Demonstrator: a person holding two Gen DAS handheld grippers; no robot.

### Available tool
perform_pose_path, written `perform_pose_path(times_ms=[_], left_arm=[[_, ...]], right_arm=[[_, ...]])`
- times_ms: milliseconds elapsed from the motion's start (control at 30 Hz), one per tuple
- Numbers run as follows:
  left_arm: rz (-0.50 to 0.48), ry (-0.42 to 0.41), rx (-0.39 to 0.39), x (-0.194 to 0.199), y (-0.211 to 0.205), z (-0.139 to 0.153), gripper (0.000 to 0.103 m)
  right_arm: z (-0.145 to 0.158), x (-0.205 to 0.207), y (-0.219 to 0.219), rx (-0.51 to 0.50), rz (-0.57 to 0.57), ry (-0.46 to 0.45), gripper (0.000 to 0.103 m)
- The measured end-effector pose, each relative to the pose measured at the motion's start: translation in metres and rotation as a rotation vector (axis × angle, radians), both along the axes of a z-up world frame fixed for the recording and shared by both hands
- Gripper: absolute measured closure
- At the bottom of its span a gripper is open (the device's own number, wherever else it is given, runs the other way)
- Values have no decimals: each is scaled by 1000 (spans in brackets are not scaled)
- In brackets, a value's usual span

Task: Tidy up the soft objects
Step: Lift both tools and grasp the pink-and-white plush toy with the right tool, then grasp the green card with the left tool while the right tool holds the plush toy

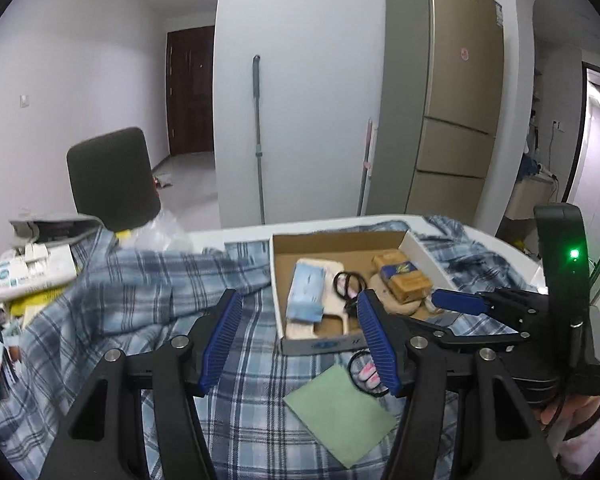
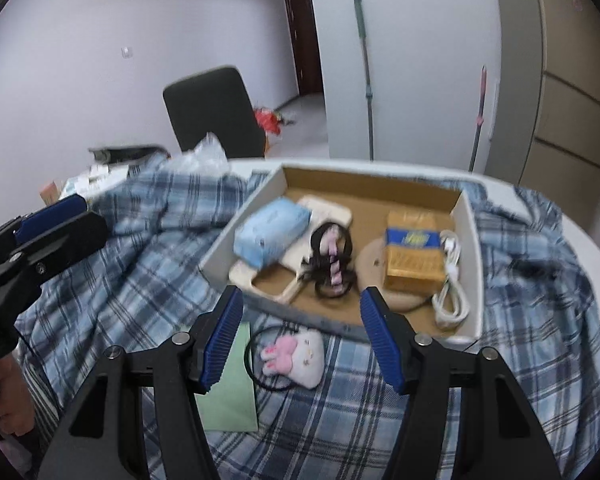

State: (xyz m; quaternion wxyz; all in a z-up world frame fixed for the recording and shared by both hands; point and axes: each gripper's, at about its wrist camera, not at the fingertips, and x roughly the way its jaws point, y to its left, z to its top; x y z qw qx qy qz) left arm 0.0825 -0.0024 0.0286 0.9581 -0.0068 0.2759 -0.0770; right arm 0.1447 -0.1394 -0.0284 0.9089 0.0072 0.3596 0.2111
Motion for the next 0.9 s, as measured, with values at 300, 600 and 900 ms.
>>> perform_pose_path(times_ms=[300,600,900], left_arm=[[14,118,-39,25,18,-46,40],[19,254,-23,39,20,-69,40],[0,400,-51,47,19,-84,65]], right_arm=[[-36,8,15,-62,65,114,43],[-62,17,19,-111,62,184,66],[-43,8,20,-150,79,126,74]])
